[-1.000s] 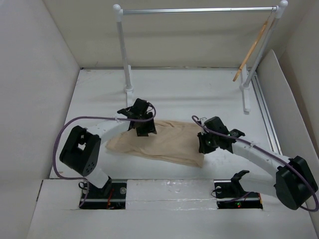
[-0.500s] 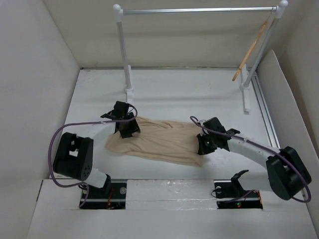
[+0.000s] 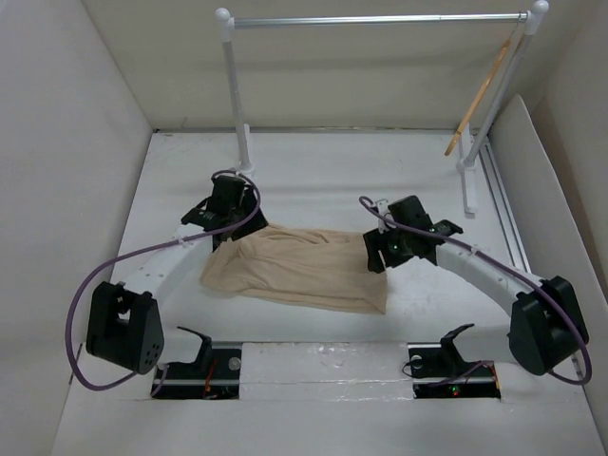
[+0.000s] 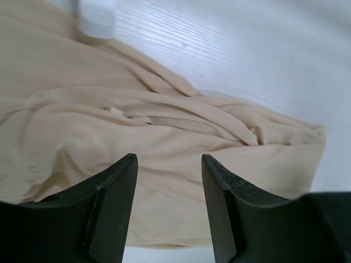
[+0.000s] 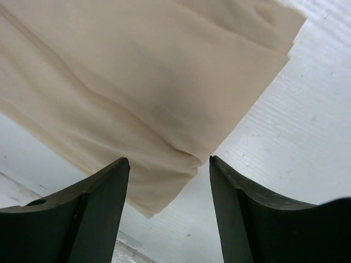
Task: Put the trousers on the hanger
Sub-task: Fold the trousers at the center of the board, then pick up the hanger from the clothesline.
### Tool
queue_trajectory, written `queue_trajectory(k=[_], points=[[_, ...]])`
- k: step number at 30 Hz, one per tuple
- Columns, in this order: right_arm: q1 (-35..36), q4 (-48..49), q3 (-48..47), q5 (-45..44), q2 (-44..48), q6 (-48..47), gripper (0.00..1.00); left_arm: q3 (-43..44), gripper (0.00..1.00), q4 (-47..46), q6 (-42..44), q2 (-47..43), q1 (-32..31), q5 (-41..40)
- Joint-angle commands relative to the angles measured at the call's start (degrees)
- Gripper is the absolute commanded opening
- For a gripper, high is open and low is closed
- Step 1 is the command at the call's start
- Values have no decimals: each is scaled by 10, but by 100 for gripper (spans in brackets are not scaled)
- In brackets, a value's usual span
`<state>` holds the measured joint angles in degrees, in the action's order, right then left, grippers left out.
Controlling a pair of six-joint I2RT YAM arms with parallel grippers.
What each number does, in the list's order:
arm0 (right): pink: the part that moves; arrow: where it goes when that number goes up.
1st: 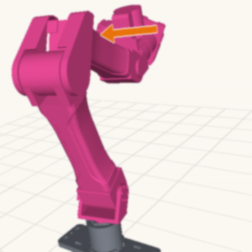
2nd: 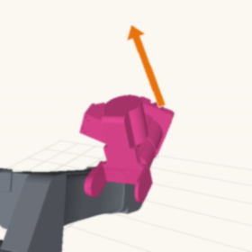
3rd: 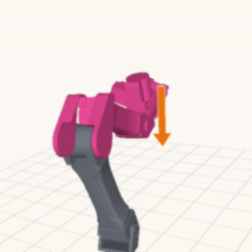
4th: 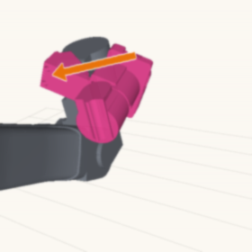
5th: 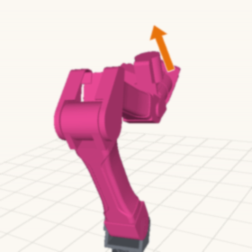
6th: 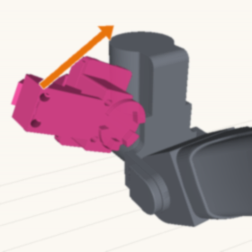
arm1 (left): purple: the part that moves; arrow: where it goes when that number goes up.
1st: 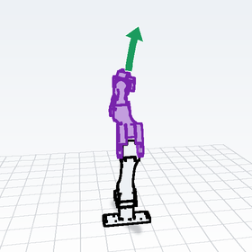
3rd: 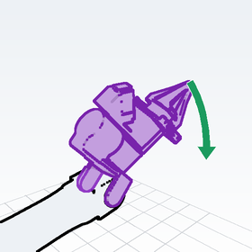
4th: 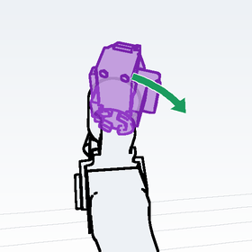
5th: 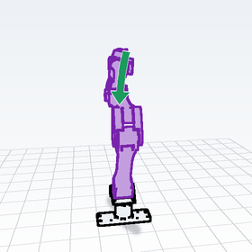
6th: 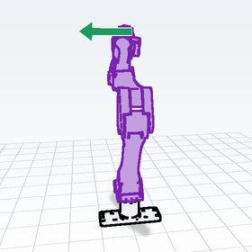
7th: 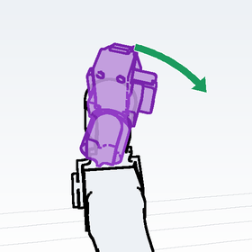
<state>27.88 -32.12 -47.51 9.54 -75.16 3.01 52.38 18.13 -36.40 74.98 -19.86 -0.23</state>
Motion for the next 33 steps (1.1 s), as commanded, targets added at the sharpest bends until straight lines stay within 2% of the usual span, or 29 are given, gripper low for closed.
queue_trajectory(k=[1,5,9,10,11,13,14,17,18,19,20,21,24,25,27,29,31,32,33], points=[[-39,0,-23,-6,4,-22,66,12,46,-5,13,24,-27,42],[-70,96,1,-2,-39,-2,66,-39,46,-34,-3,38,-11,68],[-77,112,-18,33,-73,-6,28,-81,46,-37,-3,33,30,74],[-77,107,-29,36,-68,-10,13,-80,46,-29,2,28,30,70],[-65,87,-54,37,-61,-19,6,-78,46,-28,10,9,30,64],[-51,55,-86,31,-33,-23,4,-62,46,-20,15,-12,30,54],[-36,23,-117,26,-19,-23,6,-52,46,-17,19,-31,30,53],[-21,-21,-180,0,44,-19,34,-3,32,-8,25,-58,13,45],[-16,-22,-196,-6,58,-16,52,13,16,-6,31,-61,4,36],[-16,-21,-215,-9,73,-14,61,42,6,-6,35,-62,-2,37],[-24,-21,-237,-18,92,-13,69,55,0,-7,37,-61,-14,37],[-40,-24,-289,-40,96,-13,79,68,0,-11,42,-60,-21,39],[-89,-28,-375,-68,79,-15,92,119,0,-18,61,-42,-57,34],[-133,-25,-421,-66,70,-14,97,145,0,-13,76,-35,-70,26],[-189,-22,-469,-31,33,-6,98,166,0,-7,94,-14,-112,9],[-276,-2,-517,-1,8,19,98,186,0,0,115,-4,-147,-22],[-331,21,-533,66,-30,39,98,187,12,-1,123,0,-199,-45],[-385,29,-551,89,-48,64,98,182,19,-5,124,0,-215,-51],[-407,36,-560,156,-67,72,98,176,32,-7,121,0,-229,-57]])
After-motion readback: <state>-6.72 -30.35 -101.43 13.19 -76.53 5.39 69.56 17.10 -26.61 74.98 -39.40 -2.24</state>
